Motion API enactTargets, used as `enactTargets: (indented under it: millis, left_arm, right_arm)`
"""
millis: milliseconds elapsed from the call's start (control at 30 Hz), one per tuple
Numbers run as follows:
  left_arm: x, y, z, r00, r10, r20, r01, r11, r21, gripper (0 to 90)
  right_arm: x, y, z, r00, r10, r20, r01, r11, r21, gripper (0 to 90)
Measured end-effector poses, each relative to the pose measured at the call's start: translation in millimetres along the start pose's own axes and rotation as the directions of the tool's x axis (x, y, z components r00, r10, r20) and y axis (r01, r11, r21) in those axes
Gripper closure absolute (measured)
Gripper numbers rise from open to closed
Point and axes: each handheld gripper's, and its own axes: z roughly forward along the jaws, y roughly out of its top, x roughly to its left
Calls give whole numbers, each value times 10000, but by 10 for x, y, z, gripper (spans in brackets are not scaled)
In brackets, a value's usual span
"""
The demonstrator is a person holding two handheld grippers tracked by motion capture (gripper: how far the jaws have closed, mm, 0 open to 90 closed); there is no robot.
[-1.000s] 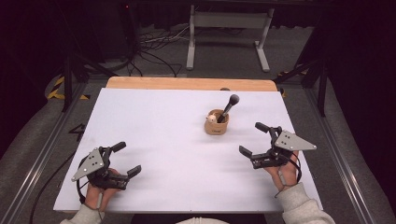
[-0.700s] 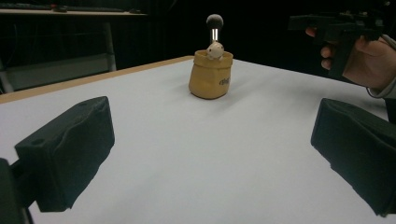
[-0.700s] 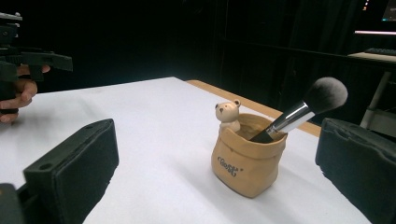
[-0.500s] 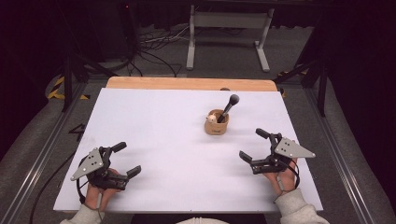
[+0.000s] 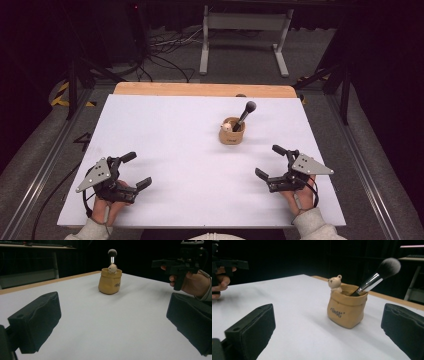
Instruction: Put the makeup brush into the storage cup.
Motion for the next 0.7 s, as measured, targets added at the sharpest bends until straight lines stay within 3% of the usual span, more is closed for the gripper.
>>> enactTargets:
  millis: [267,700]
  left_arm:
    - [2,21,-3,9998,-116,157,117,9999,-60,1]
    - [4,16,24,9995,-172,276,173,9998,-44,1]
  right_arm:
    - [41,-47,51,9999,65,-134,-59,9990,452,0]
    - [62,-56,62,9999,22,-171,-13,9986,526,0]
